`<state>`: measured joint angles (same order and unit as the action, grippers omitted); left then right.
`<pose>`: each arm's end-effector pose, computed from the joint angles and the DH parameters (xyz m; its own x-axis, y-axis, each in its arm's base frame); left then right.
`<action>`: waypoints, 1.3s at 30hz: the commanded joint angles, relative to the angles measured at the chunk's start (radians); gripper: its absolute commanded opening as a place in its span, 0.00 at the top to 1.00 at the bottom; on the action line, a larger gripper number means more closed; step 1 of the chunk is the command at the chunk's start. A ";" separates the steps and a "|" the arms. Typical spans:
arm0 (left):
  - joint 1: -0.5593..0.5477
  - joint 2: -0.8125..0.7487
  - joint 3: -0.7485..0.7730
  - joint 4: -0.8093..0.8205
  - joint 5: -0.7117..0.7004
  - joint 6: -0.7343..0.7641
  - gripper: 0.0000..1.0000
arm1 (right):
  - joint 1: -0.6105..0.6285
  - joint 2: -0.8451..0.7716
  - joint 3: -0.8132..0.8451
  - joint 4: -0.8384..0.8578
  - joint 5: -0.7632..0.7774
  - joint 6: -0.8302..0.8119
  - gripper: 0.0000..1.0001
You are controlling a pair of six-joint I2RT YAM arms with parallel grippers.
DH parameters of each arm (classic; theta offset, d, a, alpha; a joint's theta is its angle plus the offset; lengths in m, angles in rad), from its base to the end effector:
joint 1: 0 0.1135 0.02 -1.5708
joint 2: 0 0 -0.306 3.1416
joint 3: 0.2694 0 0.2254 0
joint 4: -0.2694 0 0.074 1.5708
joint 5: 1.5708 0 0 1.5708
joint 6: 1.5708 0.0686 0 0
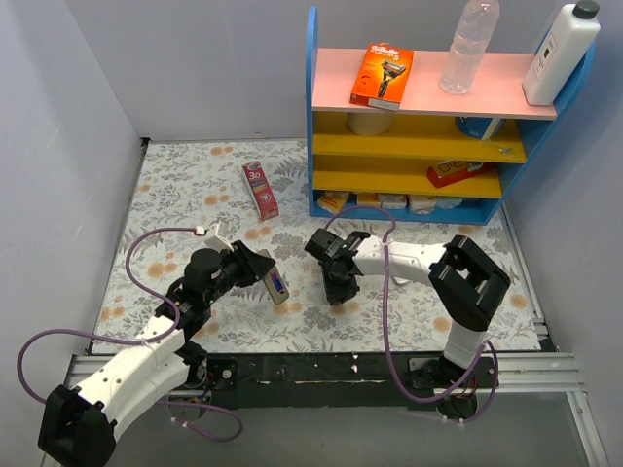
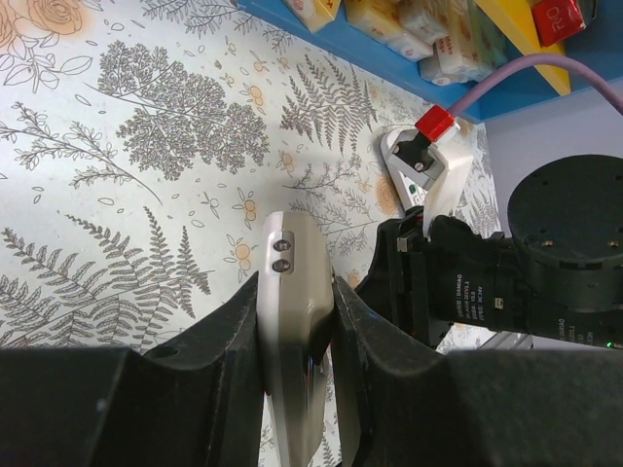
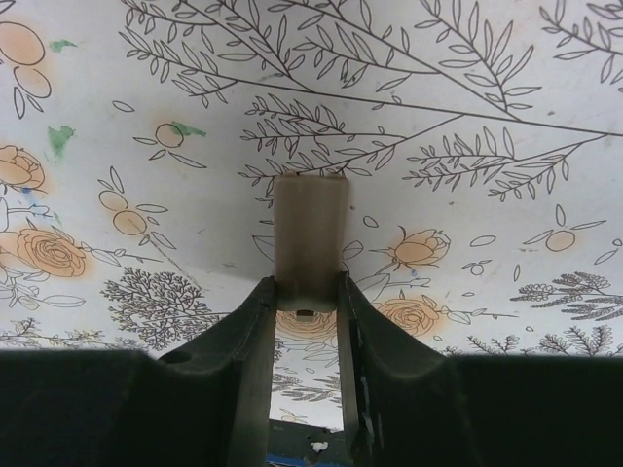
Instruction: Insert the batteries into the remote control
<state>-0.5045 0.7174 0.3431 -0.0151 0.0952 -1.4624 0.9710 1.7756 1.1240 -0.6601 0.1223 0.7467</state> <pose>0.1240 -0.0759 0.2371 -0.5909 -0.8042 -0.0642 -0.2700 0.2721 -0.9236 0.1919 0.2658 0.1917 -0.9450 -0.1875 -0.2681 -0.2177 0.9721 0.0875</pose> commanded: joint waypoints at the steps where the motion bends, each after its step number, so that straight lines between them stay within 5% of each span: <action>1: -0.003 0.004 0.021 0.078 0.041 -0.010 1.00 | 0.012 -0.018 -0.047 -0.007 0.036 -0.017 0.72; 12: -0.005 -0.004 -0.147 0.475 0.130 -0.049 1.00 | 0.043 -0.217 0.065 -0.083 0.060 -0.292 0.90; 24: -0.005 0.276 -0.214 0.961 0.213 -0.177 1.00 | 0.084 -0.170 0.468 -0.358 -0.020 -0.471 0.94; 39: -0.042 0.363 -0.144 0.960 0.179 -0.193 1.00 | 0.163 -0.015 0.655 -0.470 -0.015 -0.506 0.94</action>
<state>-0.5346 1.0920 0.1509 0.9291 0.2836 -1.6653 1.1217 1.7451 1.7061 -1.0866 0.1017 0.2691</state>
